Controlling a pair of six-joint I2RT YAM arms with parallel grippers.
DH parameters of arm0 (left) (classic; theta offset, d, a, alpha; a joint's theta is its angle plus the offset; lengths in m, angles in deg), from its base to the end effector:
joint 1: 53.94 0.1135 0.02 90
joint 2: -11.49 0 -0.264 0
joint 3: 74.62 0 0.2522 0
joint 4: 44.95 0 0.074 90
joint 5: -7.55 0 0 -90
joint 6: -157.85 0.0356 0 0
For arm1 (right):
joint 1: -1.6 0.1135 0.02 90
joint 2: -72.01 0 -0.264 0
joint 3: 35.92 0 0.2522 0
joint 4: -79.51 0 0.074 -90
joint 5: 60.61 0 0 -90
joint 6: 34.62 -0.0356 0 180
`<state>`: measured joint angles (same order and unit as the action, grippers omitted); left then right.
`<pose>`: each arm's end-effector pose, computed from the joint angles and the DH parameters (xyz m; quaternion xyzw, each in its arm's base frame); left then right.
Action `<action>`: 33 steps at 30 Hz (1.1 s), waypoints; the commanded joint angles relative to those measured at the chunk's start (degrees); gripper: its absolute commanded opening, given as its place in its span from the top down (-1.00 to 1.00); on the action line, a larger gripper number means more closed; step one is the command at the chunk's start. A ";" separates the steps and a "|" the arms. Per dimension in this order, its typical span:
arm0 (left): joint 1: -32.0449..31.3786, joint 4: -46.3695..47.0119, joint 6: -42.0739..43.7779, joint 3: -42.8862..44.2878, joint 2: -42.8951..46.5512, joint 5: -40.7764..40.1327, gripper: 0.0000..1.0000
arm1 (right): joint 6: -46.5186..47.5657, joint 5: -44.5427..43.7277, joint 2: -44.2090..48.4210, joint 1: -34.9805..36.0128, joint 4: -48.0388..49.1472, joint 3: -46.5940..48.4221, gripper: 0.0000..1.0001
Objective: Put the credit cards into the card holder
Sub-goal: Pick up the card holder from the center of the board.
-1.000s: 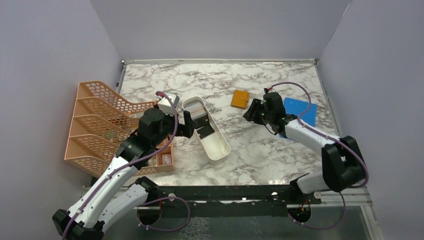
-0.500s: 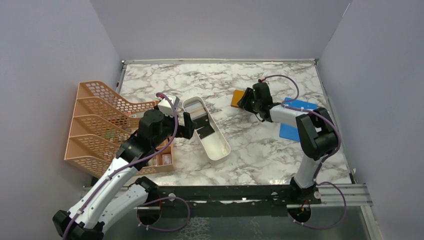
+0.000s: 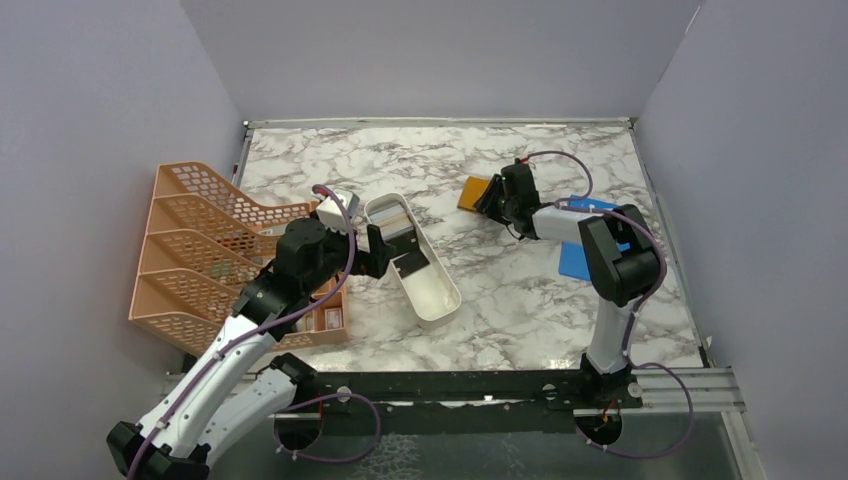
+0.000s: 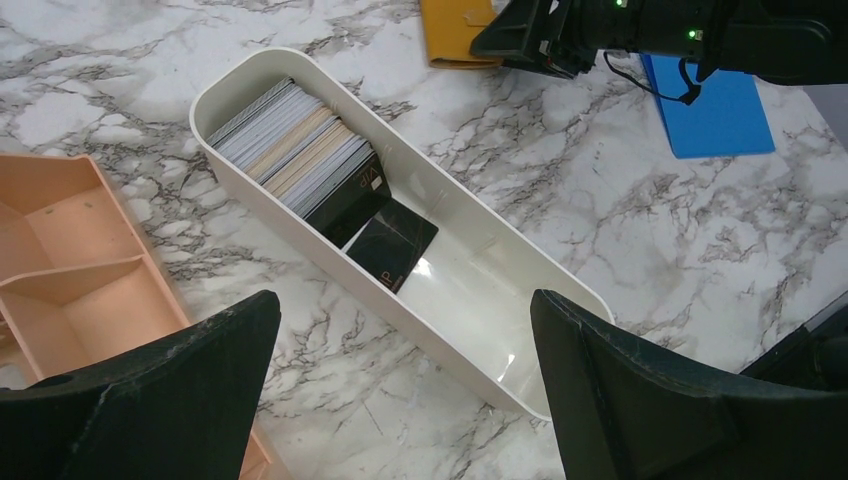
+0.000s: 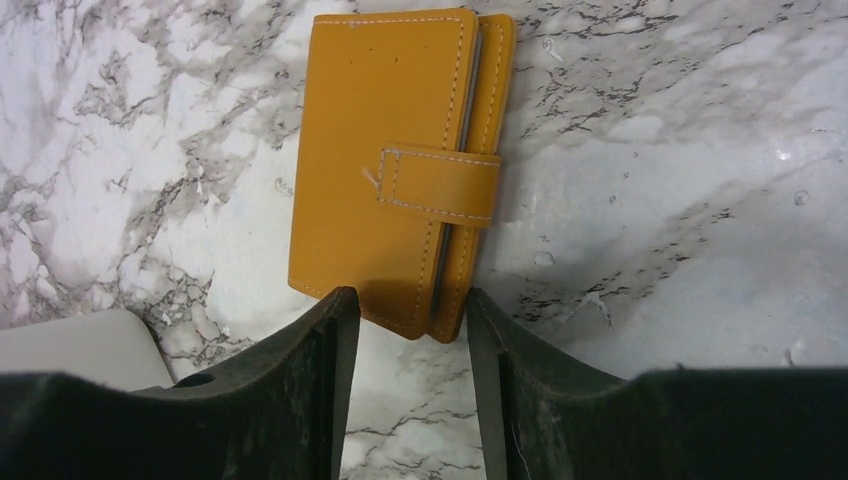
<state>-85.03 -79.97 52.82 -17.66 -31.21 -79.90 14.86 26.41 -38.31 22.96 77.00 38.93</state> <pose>0.1472 -0.0906 0.3158 0.1274 0.8129 -0.2393 0.5154 0.3764 0.1452 0.1473 0.1608 0.8840 0.2053 0.3880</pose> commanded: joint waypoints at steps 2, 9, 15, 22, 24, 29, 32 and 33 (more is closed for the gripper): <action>1.21 2.03 0.07 -0.24 1.78 0.45 -0.98 | 1.57 -1.53 -1.69 -0.19 0.85 0.90 0.34; 1.47 2.30 0.01 -0.42 -0.03 -0.33 -0.94 | 5.16 3.67 8.60 -0.18 -4.88 -0.44 0.98; 1.82 8.66 2.09 0.15 -2.08 4.92 -0.81 | 6.07 13.54 21.90 -0.18 -11.90 -5.50 0.98; 1.78 27.87 11.09 -2.16 -3.65 13.38 -0.57 | -5.43 30.52 37.22 -0.19 -13.07 -10.36 0.98; 1.74 32.91 14.86 -3.01 -4.82 18.10 -0.52 | -8.06 33.66 40.55 -0.18 -13.25 -10.70 0.98; 0.91 37.62 33.92 -3.64 -7.59 30.30 -0.46 | -12.88 37.09 45.91 -0.18 -16.69 -10.32 0.98; -1.03 37.61 48.46 -4.56 -8.15 33.93 -0.44 | -15.22 37.53 47.25 -0.18 -21.35 -8.73 0.98; -1.71 37.60 52.27 -4.83 -8.36 33.51 -0.43 | -15.79 37.93 47.98 -0.18 -20.98 -9.04 0.98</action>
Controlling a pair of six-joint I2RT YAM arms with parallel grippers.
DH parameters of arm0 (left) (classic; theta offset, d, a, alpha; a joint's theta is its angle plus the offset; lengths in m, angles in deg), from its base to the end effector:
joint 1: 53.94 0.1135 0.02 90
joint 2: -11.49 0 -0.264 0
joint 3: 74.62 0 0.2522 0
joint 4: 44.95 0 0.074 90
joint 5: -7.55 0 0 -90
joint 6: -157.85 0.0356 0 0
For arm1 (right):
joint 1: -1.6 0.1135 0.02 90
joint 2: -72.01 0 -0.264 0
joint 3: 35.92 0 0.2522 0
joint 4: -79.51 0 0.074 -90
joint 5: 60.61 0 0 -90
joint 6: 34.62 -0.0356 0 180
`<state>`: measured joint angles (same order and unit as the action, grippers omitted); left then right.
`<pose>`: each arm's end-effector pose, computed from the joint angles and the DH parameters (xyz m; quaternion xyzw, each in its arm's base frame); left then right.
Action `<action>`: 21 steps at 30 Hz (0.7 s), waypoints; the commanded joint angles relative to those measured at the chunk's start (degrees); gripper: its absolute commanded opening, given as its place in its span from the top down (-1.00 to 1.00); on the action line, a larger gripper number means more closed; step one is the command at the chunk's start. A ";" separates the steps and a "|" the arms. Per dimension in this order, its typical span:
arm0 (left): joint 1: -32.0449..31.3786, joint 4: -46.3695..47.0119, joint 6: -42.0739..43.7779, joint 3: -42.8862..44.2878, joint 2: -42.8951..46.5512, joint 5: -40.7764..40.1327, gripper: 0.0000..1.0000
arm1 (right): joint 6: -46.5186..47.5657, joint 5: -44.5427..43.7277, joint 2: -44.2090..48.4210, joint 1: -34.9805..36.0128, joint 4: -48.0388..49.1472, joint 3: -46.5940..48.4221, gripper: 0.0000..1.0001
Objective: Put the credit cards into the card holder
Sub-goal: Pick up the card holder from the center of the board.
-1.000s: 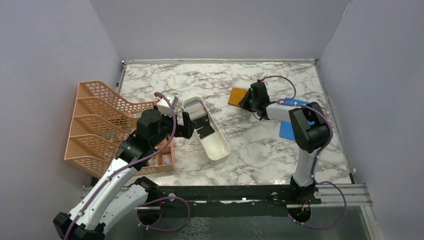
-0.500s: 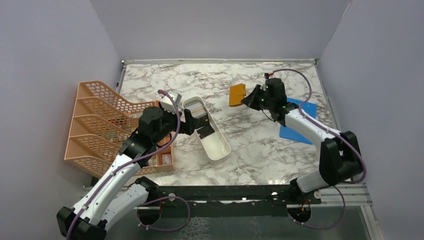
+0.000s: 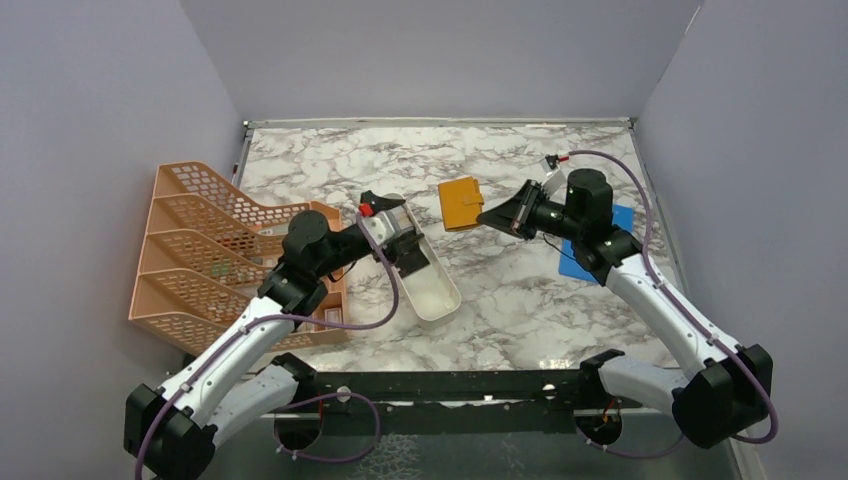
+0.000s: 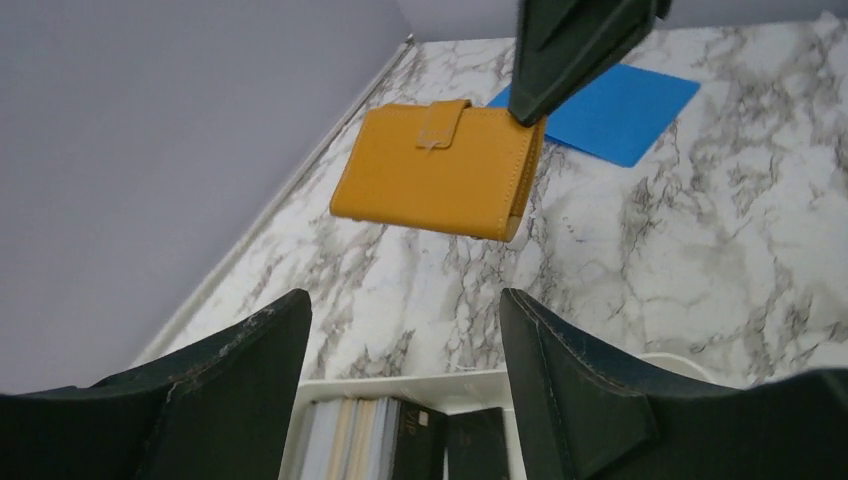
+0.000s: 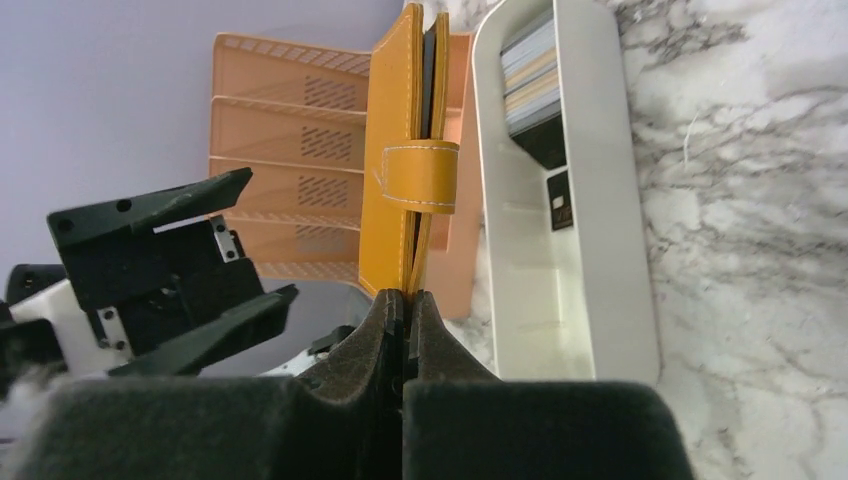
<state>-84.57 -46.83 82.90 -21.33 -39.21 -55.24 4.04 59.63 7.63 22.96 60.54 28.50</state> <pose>0.1727 -0.1212 0.3305 0.4193 0.5645 -0.2575 0.6627 0.2329 0.1104 0.3177 0.0568 0.7981 0.5035 0.3261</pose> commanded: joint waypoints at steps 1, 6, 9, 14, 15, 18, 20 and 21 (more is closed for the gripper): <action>-2.83 4.55 25.25 -1.17 -0.69 8.22 -0.41 | -5.45 5.11 2.92 -0.18 -3.90 0.83 0.98; -7.24 3.99 34.22 -0.17 -3.41 7.76 -0.29 | -6.86 7.49 4.85 -0.21 -2.82 -0.29 0.98; -10.98 2.75 36.87 1.33 -6.31 5.81 -0.32 | -6.98 9.06 4.91 -0.18 -2.79 -0.30 0.98; -17.96 3.14 43.54 2.70 -11.03 -2.33 -0.35 | -7.47 9.78 5.89 -0.18 -3.18 -0.67 0.98; -19.21 3.80 44.66 2.94 -11.74 -4.00 -0.35 | -7.40 9.88 6.08 -0.18 -3.22 -0.84 0.98; -21.94 4.47 47.28 3.86 -13.38 -7.43 -0.35 | -7.23 10.46 6.28 -0.18 -3.71 -1.03 0.98; -23.37 4.61 48.26 4.46 -14.07 -9.03 -0.30 | -7.12 10.77 6.54 -0.18 -3.92 -1.13 0.98; -23.83 4.64 48.62 4.62 -14.26 -9.83 -0.24 | -7.04 10.85 6.77 -0.18 -3.94 -1.31 0.98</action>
<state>-106.01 -44.23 126.31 -19.32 -52.59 -59.66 -2.69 67.45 12.57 22.86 56.36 27.65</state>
